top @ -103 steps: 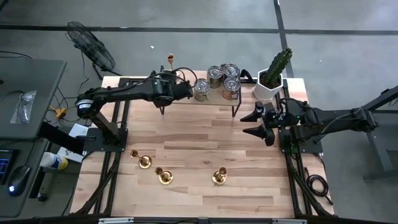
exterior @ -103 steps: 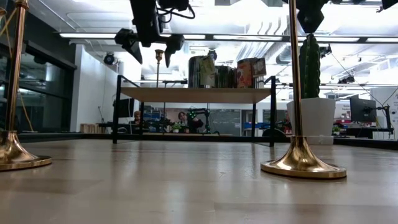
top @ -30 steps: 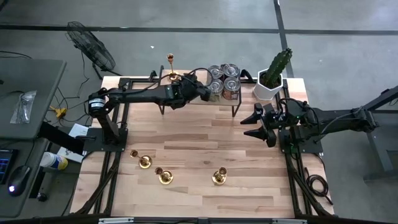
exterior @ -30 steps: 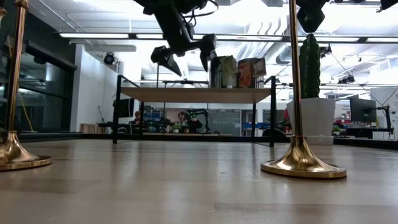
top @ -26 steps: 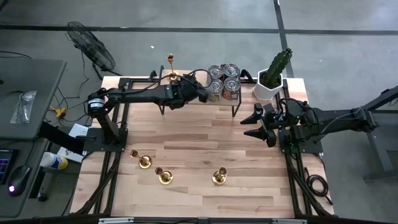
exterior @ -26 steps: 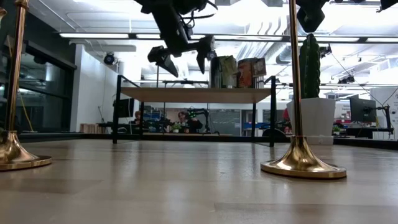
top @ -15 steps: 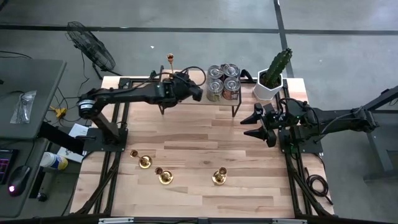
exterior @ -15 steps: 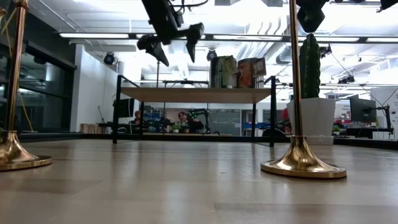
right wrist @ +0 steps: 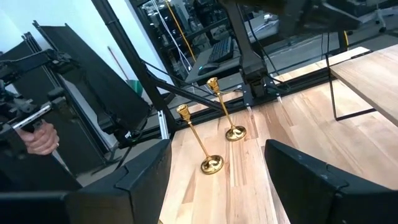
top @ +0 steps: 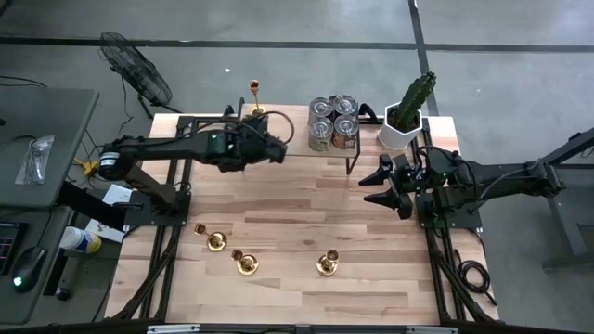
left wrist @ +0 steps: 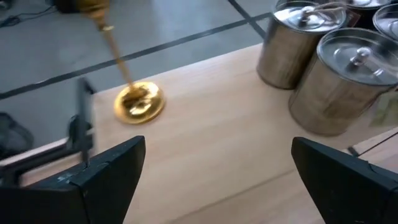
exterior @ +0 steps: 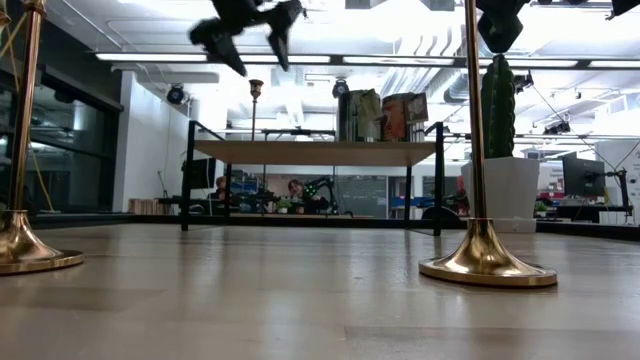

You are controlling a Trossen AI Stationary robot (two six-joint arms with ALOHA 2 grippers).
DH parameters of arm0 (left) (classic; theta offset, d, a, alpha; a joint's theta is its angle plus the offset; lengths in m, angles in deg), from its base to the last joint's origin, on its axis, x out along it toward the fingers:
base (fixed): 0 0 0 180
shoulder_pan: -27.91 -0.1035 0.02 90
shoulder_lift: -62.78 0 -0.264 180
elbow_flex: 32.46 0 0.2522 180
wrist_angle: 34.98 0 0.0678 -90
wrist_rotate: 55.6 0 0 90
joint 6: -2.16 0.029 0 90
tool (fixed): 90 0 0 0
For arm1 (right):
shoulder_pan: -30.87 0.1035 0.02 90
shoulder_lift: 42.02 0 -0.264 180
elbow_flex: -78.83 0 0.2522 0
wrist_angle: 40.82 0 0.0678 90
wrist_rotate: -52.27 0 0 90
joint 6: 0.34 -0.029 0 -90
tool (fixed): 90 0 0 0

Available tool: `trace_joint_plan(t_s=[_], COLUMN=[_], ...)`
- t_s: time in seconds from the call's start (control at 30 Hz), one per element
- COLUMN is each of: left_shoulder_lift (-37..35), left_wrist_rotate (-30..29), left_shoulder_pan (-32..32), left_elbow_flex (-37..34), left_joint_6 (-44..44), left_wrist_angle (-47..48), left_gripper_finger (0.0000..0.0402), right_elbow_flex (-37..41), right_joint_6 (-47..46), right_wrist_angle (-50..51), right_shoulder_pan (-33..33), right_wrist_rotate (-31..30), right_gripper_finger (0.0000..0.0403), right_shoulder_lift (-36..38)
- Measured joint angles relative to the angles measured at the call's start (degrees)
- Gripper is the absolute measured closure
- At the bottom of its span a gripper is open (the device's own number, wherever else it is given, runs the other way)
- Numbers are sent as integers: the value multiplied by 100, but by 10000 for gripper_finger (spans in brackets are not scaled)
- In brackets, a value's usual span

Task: Pick & Place candle stick holders
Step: Put the gold candle holder on the shelf

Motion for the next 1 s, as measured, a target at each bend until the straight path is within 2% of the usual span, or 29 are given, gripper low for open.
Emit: trace_joint_plan(t_s=[0.17,0.33,0.73,1.0], left_shoulder_lift=[-317,-656,-1383,-1758], left_wrist_rotate=[-262,-314,-514,-291], left_shoulder_pan=[302,770,2283,3569], left_elbow_flex=[0,-2,-2,-31], left_joint_6=[-864,-1347,-1906,-2609], left_wrist_angle=[1167,2047,2984,3101], left_gripper_finger=[4,4,4,4], right_elbow_flex=[-1,1,0,1], right_joint_6=[-27,-29,-16,138], right_wrist_angle=[4,7,10,47], right_shoulder_pan=[-1,0,0,1], right_wrist_rotate=[1,1,427,769], right_gripper_finger=[151,151,151,151], right_shoulder_lift=[0,0,0,0])
